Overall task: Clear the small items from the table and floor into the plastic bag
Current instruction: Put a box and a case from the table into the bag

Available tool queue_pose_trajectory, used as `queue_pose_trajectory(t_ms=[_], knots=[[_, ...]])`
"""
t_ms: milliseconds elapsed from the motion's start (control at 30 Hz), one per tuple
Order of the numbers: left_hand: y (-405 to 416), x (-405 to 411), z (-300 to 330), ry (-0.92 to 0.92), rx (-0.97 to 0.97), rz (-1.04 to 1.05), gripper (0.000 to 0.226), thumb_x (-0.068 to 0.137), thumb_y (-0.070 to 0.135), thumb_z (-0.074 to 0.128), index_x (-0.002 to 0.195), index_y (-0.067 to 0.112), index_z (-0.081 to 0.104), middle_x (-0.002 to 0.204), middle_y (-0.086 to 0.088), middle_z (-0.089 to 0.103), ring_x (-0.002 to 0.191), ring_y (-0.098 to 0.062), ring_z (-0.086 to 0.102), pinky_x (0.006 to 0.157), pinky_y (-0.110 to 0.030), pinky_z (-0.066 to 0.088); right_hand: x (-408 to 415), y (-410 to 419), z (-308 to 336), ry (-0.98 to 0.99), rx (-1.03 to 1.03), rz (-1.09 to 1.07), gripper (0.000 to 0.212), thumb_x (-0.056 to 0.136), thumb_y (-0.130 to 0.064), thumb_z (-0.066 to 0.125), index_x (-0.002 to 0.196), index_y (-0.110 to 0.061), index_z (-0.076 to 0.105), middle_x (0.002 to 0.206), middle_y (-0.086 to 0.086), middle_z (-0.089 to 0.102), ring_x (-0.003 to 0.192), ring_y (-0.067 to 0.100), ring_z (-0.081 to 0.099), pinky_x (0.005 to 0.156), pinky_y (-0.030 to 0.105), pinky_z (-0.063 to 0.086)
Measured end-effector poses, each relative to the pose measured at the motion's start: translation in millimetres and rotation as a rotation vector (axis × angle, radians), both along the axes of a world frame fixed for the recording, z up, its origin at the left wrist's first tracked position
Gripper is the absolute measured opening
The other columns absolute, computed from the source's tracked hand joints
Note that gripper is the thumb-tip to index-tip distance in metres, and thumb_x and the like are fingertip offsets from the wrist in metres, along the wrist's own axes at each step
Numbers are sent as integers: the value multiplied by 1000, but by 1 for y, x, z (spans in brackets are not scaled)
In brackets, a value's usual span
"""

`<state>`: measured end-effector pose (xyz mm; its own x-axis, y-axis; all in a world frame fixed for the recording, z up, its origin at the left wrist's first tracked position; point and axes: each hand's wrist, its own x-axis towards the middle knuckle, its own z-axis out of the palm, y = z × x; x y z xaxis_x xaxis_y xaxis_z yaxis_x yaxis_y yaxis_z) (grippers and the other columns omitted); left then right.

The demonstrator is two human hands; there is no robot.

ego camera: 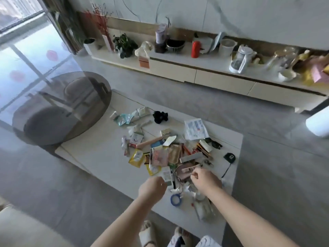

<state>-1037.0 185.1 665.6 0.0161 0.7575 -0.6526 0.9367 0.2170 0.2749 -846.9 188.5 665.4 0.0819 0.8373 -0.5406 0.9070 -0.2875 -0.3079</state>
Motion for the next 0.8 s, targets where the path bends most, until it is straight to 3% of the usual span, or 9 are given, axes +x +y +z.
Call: queue_pose_trajectory(t_ms=[267,500,600,700,800], knots=[[53,58,-83,-42,-110,-43,28,90,20,37,88,12,64,99,-9,67,93,-29,64,71,-28,46,42,28,-75,133,-104,-329,27,92,-33,48,114,-25,60,114,-1,65,103,21,59,76,25,42],[110,85,-166,-125,-16,-72,28,95,25,41,99,15,66,97,-8,70,87,-28,66,72,-30,52,35,67,-165,188,-117,-450,23,88,-32,57,109,-25,63,109,2,68,100,21,62,86,33,51],[132,95,-206,-136,5,-132,26,92,19,41,99,13,66,103,-9,68,92,-27,63,69,-27,47,35,79,-205,175,-131,-488,29,92,-28,53,120,-23,59,119,0,64,107,20,60,82,27,46],[154,101,-241,-155,44,-165,28,93,19,45,113,17,65,117,-6,61,108,-25,56,85,-32,49,36,86,-245,159,-185,-539,33,95,-33,48,125,-19,54,123,0,61,110,21,58,81,24,41],[178,110,-267,-136,66,-219,36,96,22,45,131,22,54,131,-1,52,125,-22,41,98,-35,43,33,94,-281,158,-219,-602,33,94,-38,48,116,-14,55,119,6,63,108,27,59,85,35,47]])
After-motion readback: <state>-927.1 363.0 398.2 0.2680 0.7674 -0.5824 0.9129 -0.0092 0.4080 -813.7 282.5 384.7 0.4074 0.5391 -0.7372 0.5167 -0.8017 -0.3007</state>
